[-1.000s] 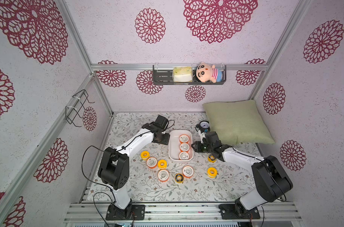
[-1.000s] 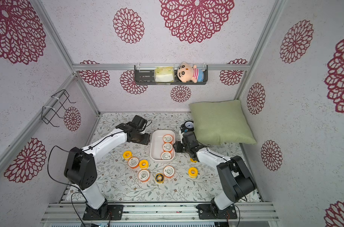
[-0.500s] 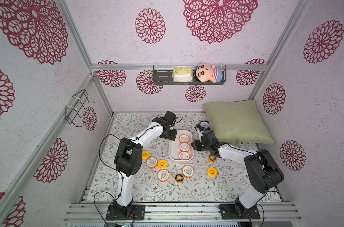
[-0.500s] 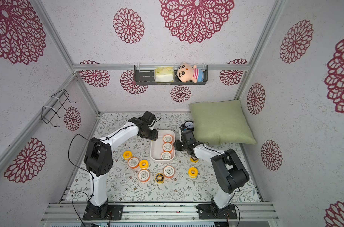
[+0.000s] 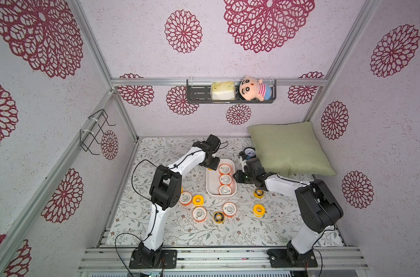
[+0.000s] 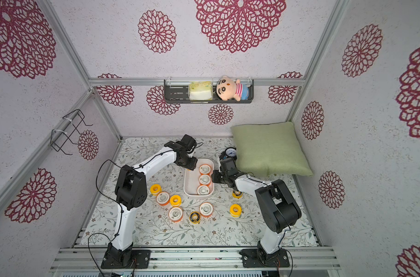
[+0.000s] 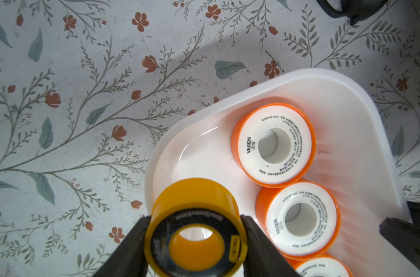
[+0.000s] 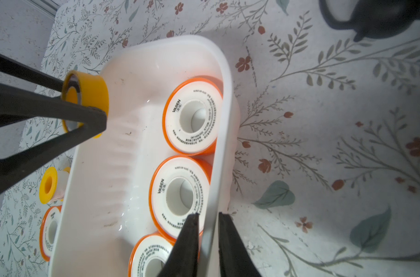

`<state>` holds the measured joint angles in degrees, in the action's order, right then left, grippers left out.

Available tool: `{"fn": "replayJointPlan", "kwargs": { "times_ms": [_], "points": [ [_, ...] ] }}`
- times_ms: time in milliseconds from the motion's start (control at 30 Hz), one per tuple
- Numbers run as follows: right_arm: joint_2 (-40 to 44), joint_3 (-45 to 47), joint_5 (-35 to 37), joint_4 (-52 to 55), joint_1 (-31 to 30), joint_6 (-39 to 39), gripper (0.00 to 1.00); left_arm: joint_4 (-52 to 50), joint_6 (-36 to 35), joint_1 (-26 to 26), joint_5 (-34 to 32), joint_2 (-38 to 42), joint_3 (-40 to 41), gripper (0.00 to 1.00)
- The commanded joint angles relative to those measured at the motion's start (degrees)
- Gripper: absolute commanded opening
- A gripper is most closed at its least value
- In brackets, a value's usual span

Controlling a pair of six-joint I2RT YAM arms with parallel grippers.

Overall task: Put the sealing tape into the storage box
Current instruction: Place the sealing tape in the storage box.

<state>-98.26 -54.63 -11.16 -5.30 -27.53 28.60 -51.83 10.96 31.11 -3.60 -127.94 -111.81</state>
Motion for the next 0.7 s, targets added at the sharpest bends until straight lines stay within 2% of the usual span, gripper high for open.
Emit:
{"fn": "replayJointPlan", "kwargs": {
  "times_ms": [0,333,667],
  "points": [
    [-0.18,-1.48,-0.53,-0.06,0.40,0.47,0.20,-2.27,-1.82,1.28,-2.43,-1.78,-1.97,0.56],
    [-0.35,-1.60,-1.41,-0.26,0.38,0.53,0.20,-4.86,-2.87,2.67,-7.70,-5.54,-6.40,0.57],
    [-0.53,-1.56,-1.67,-0.15,0.41,0.56,0.21,-5.16,-3.14,3.08,-9.40,-7.28,-7.70,0.60]
  ]
}}
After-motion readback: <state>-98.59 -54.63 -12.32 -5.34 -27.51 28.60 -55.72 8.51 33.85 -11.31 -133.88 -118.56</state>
